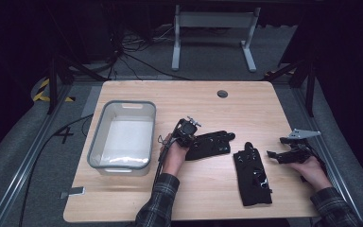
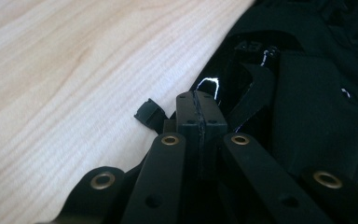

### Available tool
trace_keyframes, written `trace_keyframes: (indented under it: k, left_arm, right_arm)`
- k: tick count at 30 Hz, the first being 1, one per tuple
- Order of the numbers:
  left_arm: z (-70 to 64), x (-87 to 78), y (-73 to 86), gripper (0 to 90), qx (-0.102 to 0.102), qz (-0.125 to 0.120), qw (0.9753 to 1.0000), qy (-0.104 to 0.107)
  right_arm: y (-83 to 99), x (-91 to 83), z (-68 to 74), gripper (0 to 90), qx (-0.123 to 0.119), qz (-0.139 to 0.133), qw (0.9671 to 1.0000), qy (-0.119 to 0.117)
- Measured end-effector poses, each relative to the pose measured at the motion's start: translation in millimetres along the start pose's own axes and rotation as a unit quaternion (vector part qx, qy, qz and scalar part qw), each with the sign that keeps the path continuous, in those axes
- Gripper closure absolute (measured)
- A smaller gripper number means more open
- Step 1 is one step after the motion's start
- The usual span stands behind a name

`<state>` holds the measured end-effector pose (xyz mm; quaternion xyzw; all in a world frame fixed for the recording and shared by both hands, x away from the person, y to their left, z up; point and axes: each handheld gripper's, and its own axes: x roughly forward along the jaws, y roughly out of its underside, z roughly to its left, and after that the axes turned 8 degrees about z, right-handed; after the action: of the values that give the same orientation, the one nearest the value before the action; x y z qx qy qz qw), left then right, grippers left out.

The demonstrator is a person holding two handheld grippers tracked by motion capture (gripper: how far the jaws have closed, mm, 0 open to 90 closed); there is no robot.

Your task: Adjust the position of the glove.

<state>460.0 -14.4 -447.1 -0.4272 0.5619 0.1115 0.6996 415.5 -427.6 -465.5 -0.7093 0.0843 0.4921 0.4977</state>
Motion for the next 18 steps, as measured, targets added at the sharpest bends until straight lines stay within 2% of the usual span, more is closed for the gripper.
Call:
trace_keyframes:
  k: [5,11,12,18]
  left_arm:
    - [-7.8,-5.5,6.9,89.9,0.01,0.012,0.9999,-0.003]
    - [-22.5,-15.3,23.7,89.9,0.015,0.02,0.9997,-0.001]
    - [-25.1,-17.5,27.3,89.9,0.022,0.022,0.9995,-0.001]
    - [-38.8,-25.1,44.1,89.9,0.032,0.018,0.9991,0.02]
  right_arm:
    - [0.0,0.0,0.1,8.6,0.001,0.0,1.0,0.0]
    - [0.0,0.0,0.1,8.6,0.0,0.0,1.0,0.0]
    - [0.0,0.0,0.0,8.6,0.0,0.0,1.0,0.0]
    - [0.0,0.0,0.0,8.5,0.0,0.0,1.0,0.0]
